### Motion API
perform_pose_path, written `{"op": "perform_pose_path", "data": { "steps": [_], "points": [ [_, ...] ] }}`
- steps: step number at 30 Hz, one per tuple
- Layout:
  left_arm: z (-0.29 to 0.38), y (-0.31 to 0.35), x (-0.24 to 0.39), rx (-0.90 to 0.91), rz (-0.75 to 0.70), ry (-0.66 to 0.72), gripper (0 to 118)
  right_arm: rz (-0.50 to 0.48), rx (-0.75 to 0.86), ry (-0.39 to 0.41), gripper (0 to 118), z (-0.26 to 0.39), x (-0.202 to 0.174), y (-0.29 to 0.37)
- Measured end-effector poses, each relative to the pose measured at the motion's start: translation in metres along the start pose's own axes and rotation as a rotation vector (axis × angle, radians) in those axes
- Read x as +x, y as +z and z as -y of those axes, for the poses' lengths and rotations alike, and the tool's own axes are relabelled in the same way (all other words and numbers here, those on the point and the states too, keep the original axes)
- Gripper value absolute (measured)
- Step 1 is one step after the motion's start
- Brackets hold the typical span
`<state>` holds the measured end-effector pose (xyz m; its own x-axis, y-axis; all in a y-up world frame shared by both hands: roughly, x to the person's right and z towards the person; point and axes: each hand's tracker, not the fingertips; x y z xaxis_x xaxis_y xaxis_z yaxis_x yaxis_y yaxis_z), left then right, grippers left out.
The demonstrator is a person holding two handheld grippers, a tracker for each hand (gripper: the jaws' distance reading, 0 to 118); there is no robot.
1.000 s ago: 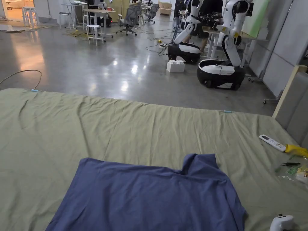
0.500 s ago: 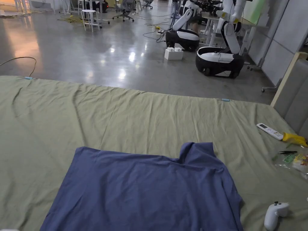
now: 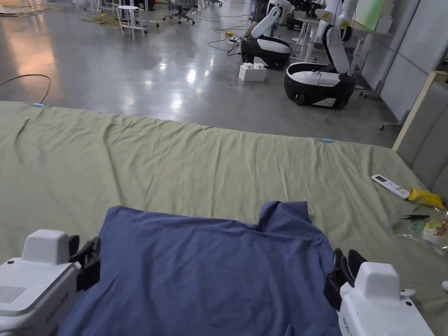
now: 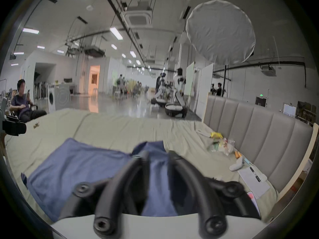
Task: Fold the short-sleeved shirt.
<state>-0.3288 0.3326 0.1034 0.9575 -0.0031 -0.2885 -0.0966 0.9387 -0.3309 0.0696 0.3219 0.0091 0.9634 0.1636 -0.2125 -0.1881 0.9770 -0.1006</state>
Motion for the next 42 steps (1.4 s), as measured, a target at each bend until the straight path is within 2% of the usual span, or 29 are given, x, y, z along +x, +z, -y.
{"op": "perform_pose_path", "data": {
  "steps": [3,5,14,26,28,32,33,39,42],
  "points": [
    [-0.008,0.005,0.015,0.045,0.002,-0.018,9,-0.011,0.025,-0.073,5,-0.003,-0.006,0.002],
    [-0.011,0.008,0.021,0.073,0.027,-0.017,6,0.021,0.076,-0.024,3,-0.009,-0.011,0.004],
    [-0.002,-0.004,0.003,0.058,0.05,0.006,5,0.035,0.056,-0.075,2,-0.013,-0.01,-0.002],
    [0.069,0.001,-0.068,-0.407,-0.003,0.05,5,-0.008,-0.019,-0.042,2,0.004,-0.019,-0.013],
    [0.082,-0.004,-0.073,-0.485,-0.014,0.102,11,-0.015,-0.031,-0.041,2,0.007,-0.022,-0.015],
    [0.103,-0.016,-0.082,-0.628,-0.002,0.221,62,-0.032,-0.061,-0.044,2,0.011,-0.024,-0.018],
    [0.107,-0.018,-0.082,-0.638,-0.023,0.225,65,-0.034,-0.065,-0.042,2,0.012,-0.025,-0.018],
    [0.13,-0.026,-0.077,-0.793,-0.121,0.15,67,-0.047,-0.109,-0.03,2,0.02,-0.026,-0.018],
    [0.132,-0.02,-0.074,-0.757,-0.114,0.156,67,-0.049,-0.12,-0.027,2,0.024,-0.025,-0.017]
  ]
}}
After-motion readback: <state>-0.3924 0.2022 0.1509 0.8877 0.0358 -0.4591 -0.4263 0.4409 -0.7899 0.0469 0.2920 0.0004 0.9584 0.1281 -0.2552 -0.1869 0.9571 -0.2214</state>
